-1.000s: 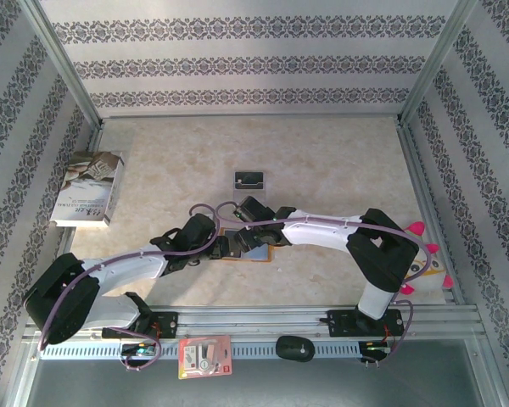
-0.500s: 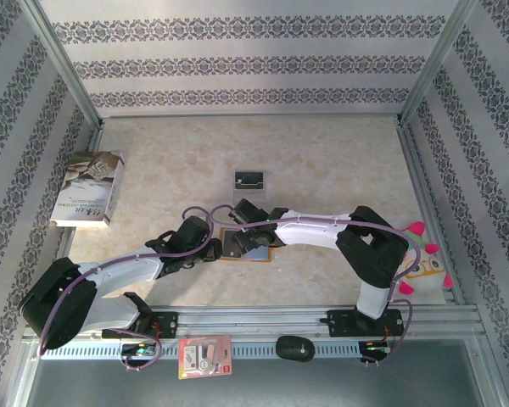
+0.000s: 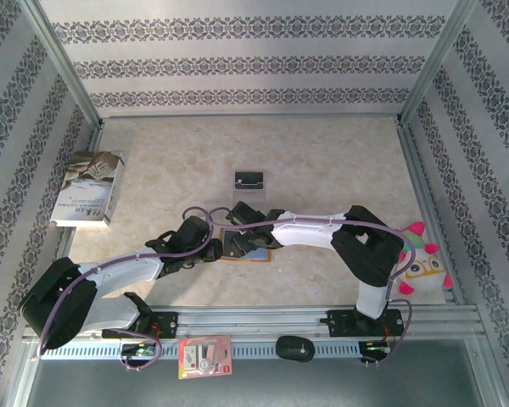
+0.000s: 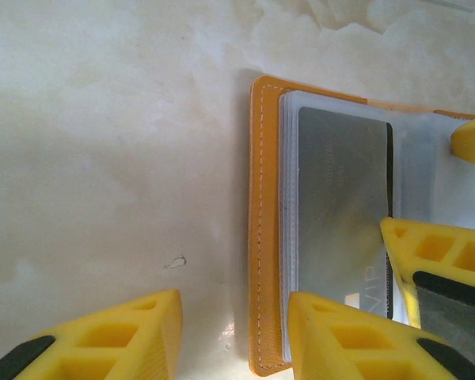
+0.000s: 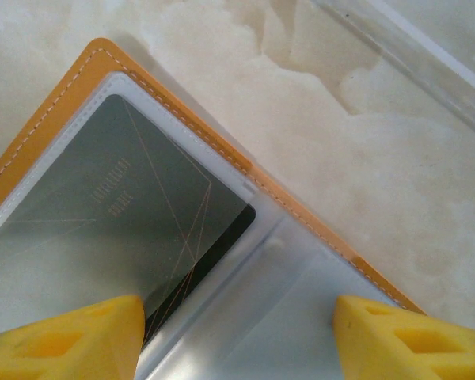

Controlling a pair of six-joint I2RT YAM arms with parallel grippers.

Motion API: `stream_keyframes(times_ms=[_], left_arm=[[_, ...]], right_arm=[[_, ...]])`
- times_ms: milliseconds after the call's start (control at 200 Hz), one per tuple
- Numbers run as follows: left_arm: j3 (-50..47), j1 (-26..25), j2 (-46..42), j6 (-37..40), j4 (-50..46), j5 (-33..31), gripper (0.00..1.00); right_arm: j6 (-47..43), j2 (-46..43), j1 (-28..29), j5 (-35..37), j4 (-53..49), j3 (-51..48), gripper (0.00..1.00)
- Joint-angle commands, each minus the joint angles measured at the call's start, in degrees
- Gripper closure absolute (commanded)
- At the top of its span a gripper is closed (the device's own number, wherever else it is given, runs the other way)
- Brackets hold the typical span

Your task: Take the credit cards out of the card holder

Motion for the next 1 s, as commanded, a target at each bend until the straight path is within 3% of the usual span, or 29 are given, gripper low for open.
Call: stream_keyframes(times_ms=[0,285,999], left_arm=[[0.78,0.8,0.12,0.31,-0.73,0.87,0.6],[1.33,0.82,0.45,0.73,-1.03,1.13,0.6],[2.18,0.81,-0.81,1.42,-2.53,0.23,0.55]], right_arm=[[-0.91,0.67,0.69,4.45,-2.64,-0.49,0.36],[-0.88,-1.99,0.69,8.86,-4.27,-2.94,0.36],[0.1,-8.37,0.61,12.34,-5.41,-7.74,0.35]])
